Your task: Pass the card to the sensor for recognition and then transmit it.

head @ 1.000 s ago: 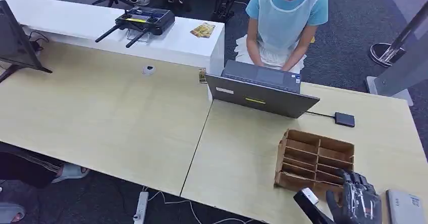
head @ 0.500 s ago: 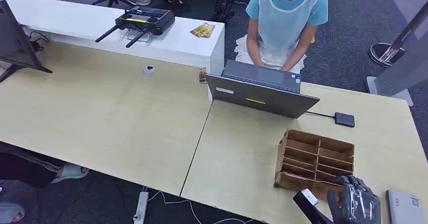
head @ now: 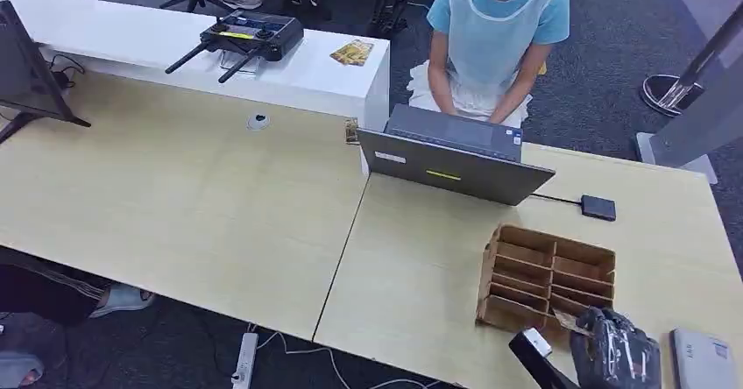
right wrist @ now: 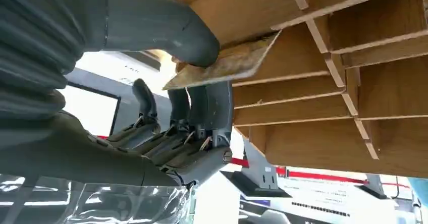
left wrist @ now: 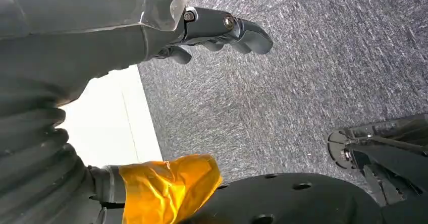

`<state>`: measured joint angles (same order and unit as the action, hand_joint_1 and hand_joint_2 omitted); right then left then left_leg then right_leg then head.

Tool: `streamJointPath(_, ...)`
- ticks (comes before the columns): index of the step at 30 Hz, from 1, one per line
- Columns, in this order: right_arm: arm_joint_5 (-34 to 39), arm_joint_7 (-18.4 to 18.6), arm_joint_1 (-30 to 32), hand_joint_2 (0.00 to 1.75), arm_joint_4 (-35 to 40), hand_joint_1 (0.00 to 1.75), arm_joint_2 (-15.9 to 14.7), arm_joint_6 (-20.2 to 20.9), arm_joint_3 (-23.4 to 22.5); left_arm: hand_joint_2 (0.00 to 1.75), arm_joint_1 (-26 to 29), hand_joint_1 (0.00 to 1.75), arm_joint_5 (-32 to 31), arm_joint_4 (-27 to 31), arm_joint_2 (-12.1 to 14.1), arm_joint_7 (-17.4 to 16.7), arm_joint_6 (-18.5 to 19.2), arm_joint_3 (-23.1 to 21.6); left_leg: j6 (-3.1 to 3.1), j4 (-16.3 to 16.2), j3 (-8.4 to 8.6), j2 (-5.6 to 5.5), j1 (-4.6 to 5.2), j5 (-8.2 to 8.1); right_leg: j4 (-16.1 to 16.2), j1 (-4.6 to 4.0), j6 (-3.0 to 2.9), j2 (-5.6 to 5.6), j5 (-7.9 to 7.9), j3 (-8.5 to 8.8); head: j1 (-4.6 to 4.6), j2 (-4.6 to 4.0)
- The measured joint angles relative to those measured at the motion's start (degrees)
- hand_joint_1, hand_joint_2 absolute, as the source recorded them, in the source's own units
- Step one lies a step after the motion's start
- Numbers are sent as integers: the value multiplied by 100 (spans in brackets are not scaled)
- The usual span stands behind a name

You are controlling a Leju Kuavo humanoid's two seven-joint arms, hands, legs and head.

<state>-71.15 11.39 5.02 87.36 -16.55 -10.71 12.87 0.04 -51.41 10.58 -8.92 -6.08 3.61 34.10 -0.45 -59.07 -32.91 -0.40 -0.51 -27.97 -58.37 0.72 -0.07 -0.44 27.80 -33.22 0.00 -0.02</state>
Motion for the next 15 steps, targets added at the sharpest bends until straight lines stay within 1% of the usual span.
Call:
streamJointPath(1,-33,-6,-1,175,-2,133,6,-35,0,175,0,0,-2,0,0,0,0,2,0,0,0,0,0,0,0,0,0,0,0,0,0,0)
streamJointPath(2,-46,-7,0,175,-6,134,17,-74,0,175,0,0,-7,0,0,0,0,4,0,0,0,0,0,0,0,0,0,0,0,0,0,0)
streamJointPath(3,-59,-7,0,175,-9,131,26,-101,0,175,0,0,-17,0,0,0,0,7,0,0,0,0,0,0,0,0,0,0,0,0,0,0)
streamJointPath(6,-87,-15,1,175,-9,133,55,-192,0,175,0,0,-37,0,0,7,2,15,0,0,0,0,0,0,0,0,0,0,0,0,0,0)
streamJointPath(7,-103,-17,1,175,-9,131,63,-210,0,175,0,0,-39,0,0,7,7,22,0,0,0,0,0,0,0,0,0,0,0,0,0,0)
streamJointPath(11,-120,-31,4,175,-9,138,92,-286,-9,175,0,0,-59,0,0,11,18,44,0,0,0,0,0,0,0,0,0,0,0,0,0,0)
streamJointPath(12,-127,-44,4,175,-9,136,100,-302,-20,175,0,0,-70,0,0,15,26,46,0,0,0,0,0,0,0,0,0,0,0,0,0,0)
streamJointPath(13,-138,-46,4,175,-9,140,107,-312,-30,175,0,0,-83,0,0,15,28,48,0,0,0,0,0,0,0,0,0,0,0,0,0,0)
streamJointPath(15,-153,-63,9,175,-9,140,122,-354,-53,175,0,0,-105,0,0,15,31,52,0,0,0,0,0,0,0,0,0,0,0,0,0,0)
